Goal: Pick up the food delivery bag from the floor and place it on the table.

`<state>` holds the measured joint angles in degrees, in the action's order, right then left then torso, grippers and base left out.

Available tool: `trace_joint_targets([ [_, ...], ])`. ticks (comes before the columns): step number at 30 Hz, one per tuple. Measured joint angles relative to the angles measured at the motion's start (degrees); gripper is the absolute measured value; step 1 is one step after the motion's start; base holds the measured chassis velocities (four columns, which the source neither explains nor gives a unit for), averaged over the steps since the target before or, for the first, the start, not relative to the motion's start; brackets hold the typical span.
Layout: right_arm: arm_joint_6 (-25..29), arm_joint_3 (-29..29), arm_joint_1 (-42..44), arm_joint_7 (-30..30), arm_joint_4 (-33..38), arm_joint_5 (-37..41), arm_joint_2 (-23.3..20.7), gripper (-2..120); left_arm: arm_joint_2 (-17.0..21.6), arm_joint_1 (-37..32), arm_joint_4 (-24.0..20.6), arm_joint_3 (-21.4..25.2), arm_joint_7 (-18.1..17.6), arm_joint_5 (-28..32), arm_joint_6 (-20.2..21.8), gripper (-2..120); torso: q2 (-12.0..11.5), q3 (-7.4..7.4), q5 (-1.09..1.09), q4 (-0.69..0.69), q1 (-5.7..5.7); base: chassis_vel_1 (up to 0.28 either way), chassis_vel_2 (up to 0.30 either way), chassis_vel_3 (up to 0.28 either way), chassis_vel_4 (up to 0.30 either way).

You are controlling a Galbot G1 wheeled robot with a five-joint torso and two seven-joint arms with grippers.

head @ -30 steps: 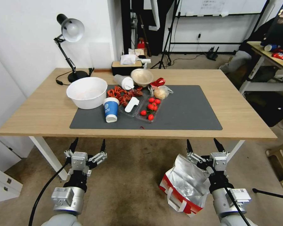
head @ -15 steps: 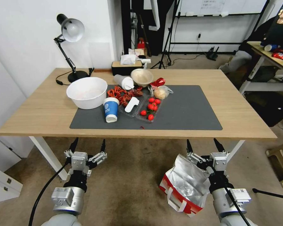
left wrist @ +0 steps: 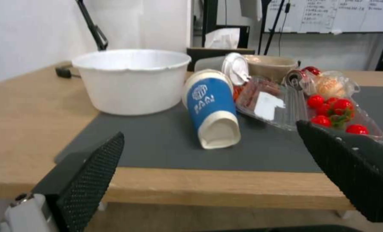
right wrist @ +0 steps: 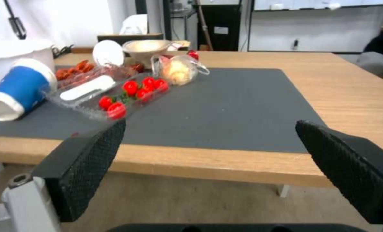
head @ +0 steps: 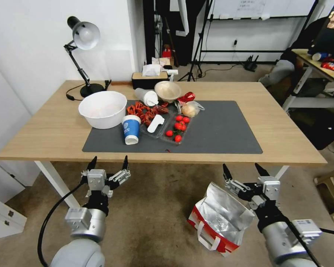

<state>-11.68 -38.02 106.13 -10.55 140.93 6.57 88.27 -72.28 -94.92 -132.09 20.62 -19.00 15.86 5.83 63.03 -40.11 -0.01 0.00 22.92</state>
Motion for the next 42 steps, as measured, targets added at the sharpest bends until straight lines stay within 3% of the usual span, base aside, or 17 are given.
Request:
trace_joint_targets([
  [2, 2.3, -0.5, 0.3, -1.5, -1.9, 0.3, -0.6, 100, 1.8, 1.0, 0.0, -1.7, -2.8, 2.3, 0.7, 100, 0.0, 0.0, 0.01, -0.01, 0.0, 0.0, 0.0, 0.0, 0.0],
  [11, 4.0, 0.0, -0.2, -1.8, -4.3, -0.2, -0.3, 100, 2.2, 0.1, 0.0, -1.8, -3.5, 1.9, -1.1, 100, 0.0, 0.0, 0.0, -0.02, 0.0, 0.0, 0.0, 0.0, 0.0],
  [15, 5.7, 0.1, -0.4, -2.2, -5.7, -0.2, -0.6, 100, 2.1, -5.5, 0.1, -0.7, -4.3, -2.2, -10.8, 100, 0.0, 0.0, 0.01, 0.0, 0.0, 0.0, 0.0, 0.0, 0.0],
  [24, 8.3, 0.1, -0.1, -2.3, -7.3, -0.2, -1.2, 100, 1.9, -10.3, 1.2, 0.0, -4.5, -5.5, -19.1, 100, 0.0, 0.01, 0.01, 0.01, 0.0, 0.0, 0.0, 0.0, 0.0],
  [42, 14.3, 0.8, 2.1, -2.2, -9.8, -1.5, -1.0, 100, 1.6, -11.3, 2.5, -0.2, -3.2, -4.4, -21.2, 100, 0.0, 0.0, 0.01, 0.0, 0.0, 0.0, 0.0, 0.0, 0.0],
])
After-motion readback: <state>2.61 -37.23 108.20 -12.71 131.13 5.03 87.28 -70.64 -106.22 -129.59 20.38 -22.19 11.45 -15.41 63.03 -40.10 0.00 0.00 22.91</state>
